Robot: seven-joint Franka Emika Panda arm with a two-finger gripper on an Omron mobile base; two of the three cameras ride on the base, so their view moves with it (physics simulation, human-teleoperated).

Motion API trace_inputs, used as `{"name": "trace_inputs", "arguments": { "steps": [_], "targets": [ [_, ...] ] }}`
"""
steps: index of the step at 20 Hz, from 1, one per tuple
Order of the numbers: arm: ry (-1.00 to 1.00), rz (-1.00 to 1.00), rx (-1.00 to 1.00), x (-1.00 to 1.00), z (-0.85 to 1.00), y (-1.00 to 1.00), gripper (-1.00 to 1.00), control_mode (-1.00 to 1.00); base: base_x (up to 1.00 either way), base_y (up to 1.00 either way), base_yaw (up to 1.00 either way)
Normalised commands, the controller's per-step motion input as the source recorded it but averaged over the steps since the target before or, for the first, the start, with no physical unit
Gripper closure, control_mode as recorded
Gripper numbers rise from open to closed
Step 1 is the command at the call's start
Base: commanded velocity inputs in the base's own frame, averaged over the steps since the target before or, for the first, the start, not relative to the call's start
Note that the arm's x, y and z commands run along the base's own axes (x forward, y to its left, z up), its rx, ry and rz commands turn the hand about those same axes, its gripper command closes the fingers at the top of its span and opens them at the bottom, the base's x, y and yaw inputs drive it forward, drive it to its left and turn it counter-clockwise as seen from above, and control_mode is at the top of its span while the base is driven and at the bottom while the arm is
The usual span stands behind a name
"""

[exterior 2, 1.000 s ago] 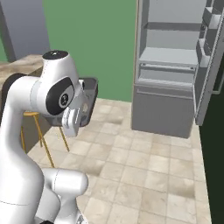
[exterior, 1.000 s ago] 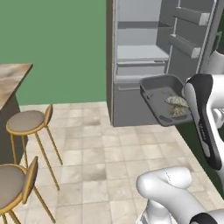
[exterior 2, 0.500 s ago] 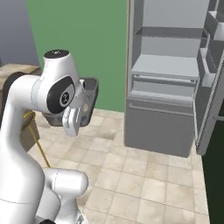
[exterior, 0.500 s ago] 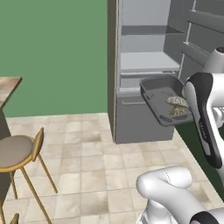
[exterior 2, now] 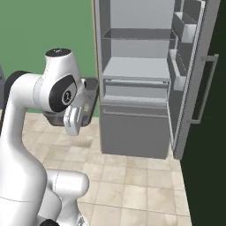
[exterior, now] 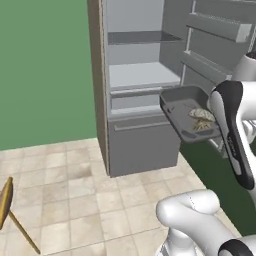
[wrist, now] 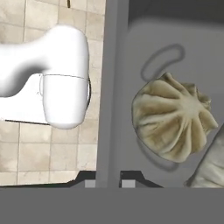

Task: Place two dumplings into each of the tupperware containers and then place the containers in the fridge.

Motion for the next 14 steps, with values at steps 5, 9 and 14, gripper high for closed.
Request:
{"name": "trace_inputs", "arguments": {
  "steps": [5, 9, 14],
  "targets": [
    [0.0, 0.0, 0.0, 0.0, 0.0, 0.0, 1.0, 1.0, 0.99, 0.0, 0.0],
    [0.0, 0.0, 0.0, 0.0, 0.0, 0.0, 1.0, 1.0, 1.0, -0.05, 0.0],
    [0.0, 0.0, 0.0, 0.0, 0.0, 0.0, 1.0, 1.0, 0.97, -0.16, 0.0]
  ]
}}
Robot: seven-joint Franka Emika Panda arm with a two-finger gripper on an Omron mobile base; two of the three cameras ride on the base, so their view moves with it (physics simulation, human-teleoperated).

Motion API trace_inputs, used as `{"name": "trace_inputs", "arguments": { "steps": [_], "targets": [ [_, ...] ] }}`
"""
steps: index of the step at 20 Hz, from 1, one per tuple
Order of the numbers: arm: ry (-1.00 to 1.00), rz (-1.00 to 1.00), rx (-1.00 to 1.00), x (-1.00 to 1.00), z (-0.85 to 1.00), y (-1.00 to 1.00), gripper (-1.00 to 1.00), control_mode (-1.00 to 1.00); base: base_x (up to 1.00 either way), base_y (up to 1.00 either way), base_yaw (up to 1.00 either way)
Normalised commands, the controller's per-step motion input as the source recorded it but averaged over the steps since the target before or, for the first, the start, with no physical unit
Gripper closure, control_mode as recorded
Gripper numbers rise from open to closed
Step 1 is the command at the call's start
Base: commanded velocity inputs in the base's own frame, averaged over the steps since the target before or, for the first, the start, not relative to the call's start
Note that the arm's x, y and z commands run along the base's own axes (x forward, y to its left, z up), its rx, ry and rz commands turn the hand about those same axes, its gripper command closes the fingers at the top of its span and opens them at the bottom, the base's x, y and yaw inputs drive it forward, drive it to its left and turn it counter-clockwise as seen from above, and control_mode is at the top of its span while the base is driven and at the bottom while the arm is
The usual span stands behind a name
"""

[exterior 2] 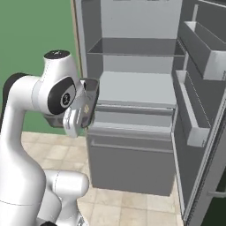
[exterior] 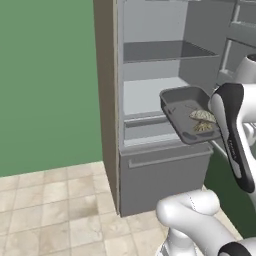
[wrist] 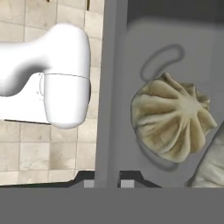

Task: Place two dumplings into each of the tupperware containers and then place the containers in the fridge.

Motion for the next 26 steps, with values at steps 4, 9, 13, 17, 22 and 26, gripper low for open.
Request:
{"name": "trace_inputs", "arguments": {
  "steps": [4, 9, 13, 17, 22, 26],
  "targets": [
    [0.0, 0.0, 0.0, 0.0, 0.0, 0.0, 1.0, 1.0, 0.87, -0.32, 0.0],
    [0.0, 0.0, 0.0, 0.0, 0.0, 0.0, 1.0, 1.0, 0.72, -0.37, 0.0],
    [0.0, 0.0, 0.0, 0.0, 0.0, 0.0, 1.0, 1.0, 0.63, -0.28, 0.0],
    [0.0, 0.0, 0.0, 0.0, 0.0, 0.0, 1.0, 1.0, 0.52, -0.29, 0.0],
    [0.0, 0.0, 0.0, 0.0, 0.0, 0.0, 1.0, 1.0, 0.47, -0.28, 0.0],
    [0.0, 0.0, 0.0, 0.0, 0.0, 0.0, 1.0, 1.0, 0.38, -0.33, 0.02]
  ]
}}
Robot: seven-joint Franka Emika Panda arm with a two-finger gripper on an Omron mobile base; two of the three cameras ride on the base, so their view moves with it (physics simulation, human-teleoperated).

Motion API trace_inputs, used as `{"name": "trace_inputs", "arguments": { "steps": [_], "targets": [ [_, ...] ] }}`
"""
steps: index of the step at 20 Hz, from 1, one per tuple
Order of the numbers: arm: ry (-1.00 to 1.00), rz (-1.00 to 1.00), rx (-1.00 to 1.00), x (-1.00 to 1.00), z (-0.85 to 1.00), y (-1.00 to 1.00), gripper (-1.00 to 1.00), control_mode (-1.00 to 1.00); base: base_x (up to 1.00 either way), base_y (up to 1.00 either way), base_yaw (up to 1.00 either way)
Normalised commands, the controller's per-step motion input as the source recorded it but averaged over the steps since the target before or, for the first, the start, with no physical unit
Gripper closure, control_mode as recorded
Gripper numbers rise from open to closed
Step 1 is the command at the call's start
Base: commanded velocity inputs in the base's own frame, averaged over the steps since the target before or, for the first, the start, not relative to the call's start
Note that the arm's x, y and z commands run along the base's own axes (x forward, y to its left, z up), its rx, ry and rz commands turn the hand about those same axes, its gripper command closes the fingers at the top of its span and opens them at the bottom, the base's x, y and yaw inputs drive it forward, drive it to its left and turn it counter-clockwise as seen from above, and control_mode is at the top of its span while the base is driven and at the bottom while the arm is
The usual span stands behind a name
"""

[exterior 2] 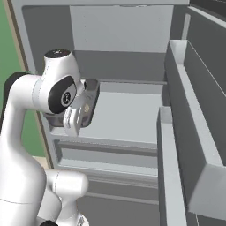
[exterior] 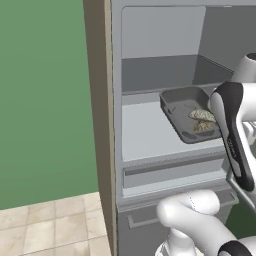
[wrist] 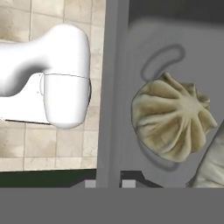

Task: Place two dumplings into each of the tupperware containers and then place the containers in the fridge.

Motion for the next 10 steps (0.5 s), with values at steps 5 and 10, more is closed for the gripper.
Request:
{"name": "trace_inputs", "arguments": {
  "steps": [5, 10],
  "targets": [
    [0.0, 0.0, 0.0, 0.0, 0.0, 0.0, 1.0, 1.0, 0.08, -0.28, 0.02],
    [0.0, 0.0, 0.0, 0.0, -0.53, -0.07, 1.0, -1.0, 0.0, -0.02, 0.0]
  ]
}}
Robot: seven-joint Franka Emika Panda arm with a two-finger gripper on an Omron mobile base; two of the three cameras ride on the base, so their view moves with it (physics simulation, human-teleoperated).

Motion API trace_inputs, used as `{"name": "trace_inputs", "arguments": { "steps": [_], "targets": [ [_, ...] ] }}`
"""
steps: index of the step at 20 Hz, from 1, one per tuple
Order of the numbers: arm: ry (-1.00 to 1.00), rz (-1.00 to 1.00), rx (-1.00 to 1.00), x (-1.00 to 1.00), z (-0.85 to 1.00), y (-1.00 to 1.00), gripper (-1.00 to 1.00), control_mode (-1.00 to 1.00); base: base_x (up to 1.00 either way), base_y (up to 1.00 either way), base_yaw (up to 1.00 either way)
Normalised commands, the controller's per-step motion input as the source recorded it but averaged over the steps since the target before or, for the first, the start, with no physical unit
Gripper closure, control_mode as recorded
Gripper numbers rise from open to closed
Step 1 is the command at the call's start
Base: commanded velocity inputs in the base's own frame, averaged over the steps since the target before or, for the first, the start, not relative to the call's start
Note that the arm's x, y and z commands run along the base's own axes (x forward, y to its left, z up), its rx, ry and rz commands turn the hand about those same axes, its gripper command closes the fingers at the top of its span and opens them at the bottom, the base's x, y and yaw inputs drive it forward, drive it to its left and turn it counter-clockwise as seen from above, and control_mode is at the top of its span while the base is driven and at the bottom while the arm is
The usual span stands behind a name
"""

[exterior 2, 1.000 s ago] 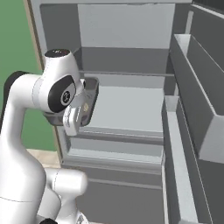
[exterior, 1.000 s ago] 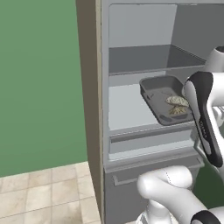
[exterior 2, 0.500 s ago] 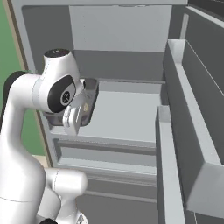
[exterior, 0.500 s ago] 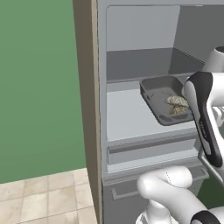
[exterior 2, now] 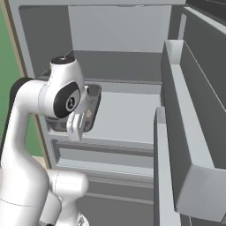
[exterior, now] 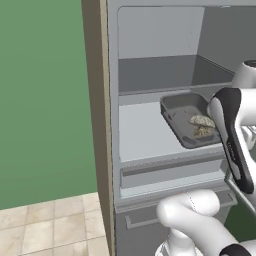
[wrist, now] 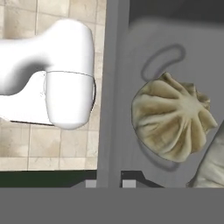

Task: Place two dumplings into each of the tupperware containers and then place the containers in the fridge.

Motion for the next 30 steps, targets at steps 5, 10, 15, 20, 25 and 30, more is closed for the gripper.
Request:
{"name": "trace_inputs", "arguments": {
  "steps": [5, 10, 15, 20, 25, 30],
  "targets": [
    [-0.03, 0.0, 0.0, 0.17, -0.86, -0.12, 1.0, -1.0, 0.0, 0.0, 0.0],
    [-0.07, 0.02, 0.07, 0.75, -0.28, -0.31, 1.0, -1.0, 0.0, 0.0, 0.0],
    [-0.03, 0.05, 0.12, 1.0, -0.26, -0.28, 1.0, -1.0, 0.0, 0.0, 0.0],
    [0.0, 0.01, 0.05, 0.82, -0.44, -0.02, 1.0, -1.0, 0.0, 0.0, 0.0],
    [0.0, 0.0, 0.01, 0.69, -0.52, 0.0, 1.0, -1.0, 0.0, 0.0, 0.0],
    [0.0, 0.0, 0.0, 0.68, -0.54, 0.0, 1.0, -1.0, 0.0, 0.0, 0.0]
  ]
}}
